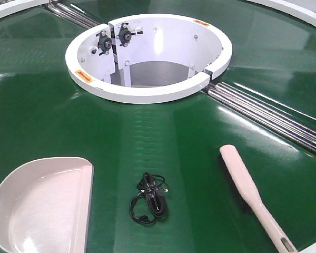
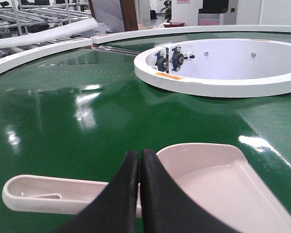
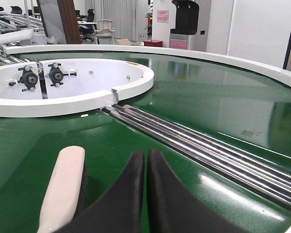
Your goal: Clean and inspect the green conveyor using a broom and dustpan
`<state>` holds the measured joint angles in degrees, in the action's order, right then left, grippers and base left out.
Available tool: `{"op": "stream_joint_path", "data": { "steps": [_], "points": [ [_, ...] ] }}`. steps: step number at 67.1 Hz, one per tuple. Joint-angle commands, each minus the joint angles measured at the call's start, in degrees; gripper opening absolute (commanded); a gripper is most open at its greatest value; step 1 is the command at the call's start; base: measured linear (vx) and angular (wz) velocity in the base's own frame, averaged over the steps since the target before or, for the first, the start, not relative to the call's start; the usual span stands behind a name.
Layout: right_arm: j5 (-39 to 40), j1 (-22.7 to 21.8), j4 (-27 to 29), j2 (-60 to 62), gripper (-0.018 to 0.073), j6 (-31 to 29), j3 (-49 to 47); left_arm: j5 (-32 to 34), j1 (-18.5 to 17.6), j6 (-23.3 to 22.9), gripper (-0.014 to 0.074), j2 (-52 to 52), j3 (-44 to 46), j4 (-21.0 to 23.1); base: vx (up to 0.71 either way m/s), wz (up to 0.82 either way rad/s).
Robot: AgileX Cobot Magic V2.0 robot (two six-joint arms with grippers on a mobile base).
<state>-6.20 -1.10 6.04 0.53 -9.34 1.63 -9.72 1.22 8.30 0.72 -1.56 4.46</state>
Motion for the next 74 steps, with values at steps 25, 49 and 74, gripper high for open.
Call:
{"op": "stream_joint_path", "data": {
  "steps": [25,49,74],
  "points": [
    [4.2,-0.26,-0.2,0.52,-0.0006,0.06,0.75,4.2,0.03,-0.49,-0.0023,0.8,-1.33,0.09,0.0,0.0],
    [4.2,-0.26,-0.2,0.52,-0.0006,0.06,0.75,4.2,0.03,-0.49,-0.0023,0.8,-1.33,0.09,0.0,0.0],
    [7.49,-0.28,-0.2,0.52,-0.0006,0.06,0.68,10.73,0.03,-1.67,-0.0023,0.81,-1.26,0.71,0.0,0.0]
  ]
}}
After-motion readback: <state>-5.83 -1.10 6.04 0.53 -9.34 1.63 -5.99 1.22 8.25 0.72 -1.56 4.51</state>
